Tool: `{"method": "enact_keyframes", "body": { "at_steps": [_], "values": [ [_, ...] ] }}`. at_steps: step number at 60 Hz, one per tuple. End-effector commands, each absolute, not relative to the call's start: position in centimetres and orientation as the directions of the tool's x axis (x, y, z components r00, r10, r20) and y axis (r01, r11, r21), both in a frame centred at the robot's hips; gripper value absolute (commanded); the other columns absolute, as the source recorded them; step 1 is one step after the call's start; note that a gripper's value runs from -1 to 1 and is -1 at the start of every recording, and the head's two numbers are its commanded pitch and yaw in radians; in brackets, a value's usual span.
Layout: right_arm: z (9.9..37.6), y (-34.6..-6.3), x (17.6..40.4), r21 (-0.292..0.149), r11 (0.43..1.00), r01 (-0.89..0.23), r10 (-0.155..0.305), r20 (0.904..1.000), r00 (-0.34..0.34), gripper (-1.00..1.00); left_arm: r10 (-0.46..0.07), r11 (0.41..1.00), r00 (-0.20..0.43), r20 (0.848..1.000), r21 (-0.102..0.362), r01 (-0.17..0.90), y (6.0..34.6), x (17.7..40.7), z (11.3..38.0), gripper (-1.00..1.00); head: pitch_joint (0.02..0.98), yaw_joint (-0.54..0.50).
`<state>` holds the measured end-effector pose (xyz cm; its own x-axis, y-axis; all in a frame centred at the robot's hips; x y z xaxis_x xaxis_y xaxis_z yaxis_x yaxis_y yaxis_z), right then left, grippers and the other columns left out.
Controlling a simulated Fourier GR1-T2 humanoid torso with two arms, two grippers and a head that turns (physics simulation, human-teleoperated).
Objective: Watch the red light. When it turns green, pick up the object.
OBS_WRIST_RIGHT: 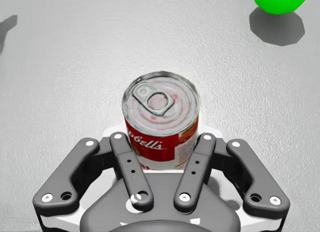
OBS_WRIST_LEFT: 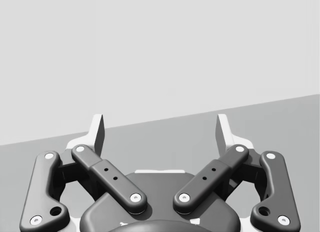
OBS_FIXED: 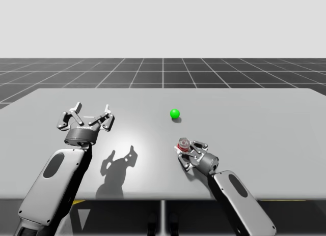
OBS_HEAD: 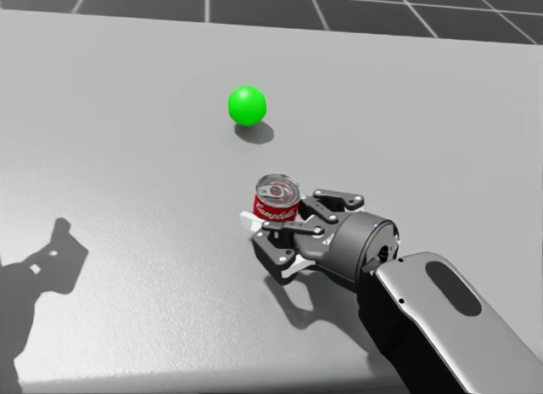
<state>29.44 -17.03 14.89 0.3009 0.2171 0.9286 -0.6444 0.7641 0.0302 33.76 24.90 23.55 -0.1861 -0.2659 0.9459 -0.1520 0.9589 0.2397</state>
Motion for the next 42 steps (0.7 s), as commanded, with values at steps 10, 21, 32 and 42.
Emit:
{"method": "enact_keyframes", "body": {
  "at_steps": [10, 21, 32, 42],
  "values": [
    [13.77, -17.59, 29.25, 0.012, 0.806, -0.592, 0.215, 0.9259, 0.311, 1.0, -0.267, 0.959, -0.186, 0.946, 0.241, -0.152, 24.92, 33.78, 23.53, -1.0, 0.661, -0.17],
    [13.7, -17.59, 29.2, 0.007, 0.808, -0.59, 0.213, 0.929, 0.303, 1.0, -0.267, 0.959, -0.186, 0.946, 0.241, -0.152, 24.92, 33.78, 23.53, -1.0, 0.528, -0.17],
    [13.69, -17.59, 29.14, 0.002, 0.808, -0.589, 0.211, 0.9328, 0.292, 1.0, -0.267, 0.959, -0.186, 0.946, 0.241, -0.152, 24.92, 33.78, 23.53, -1.0, 0.446, -0.17],
    [13.99, -17.58, 29.13, -0.003, 0.811, -0.585, 0.204, 0.9383, 0.279, 1.0, -0.274, 0.957, -0.182, 0.944, 0.248, -0.152, 24.81, 33.71, 23.39, -1.0, 0.442, -0.17]
  ]
}}
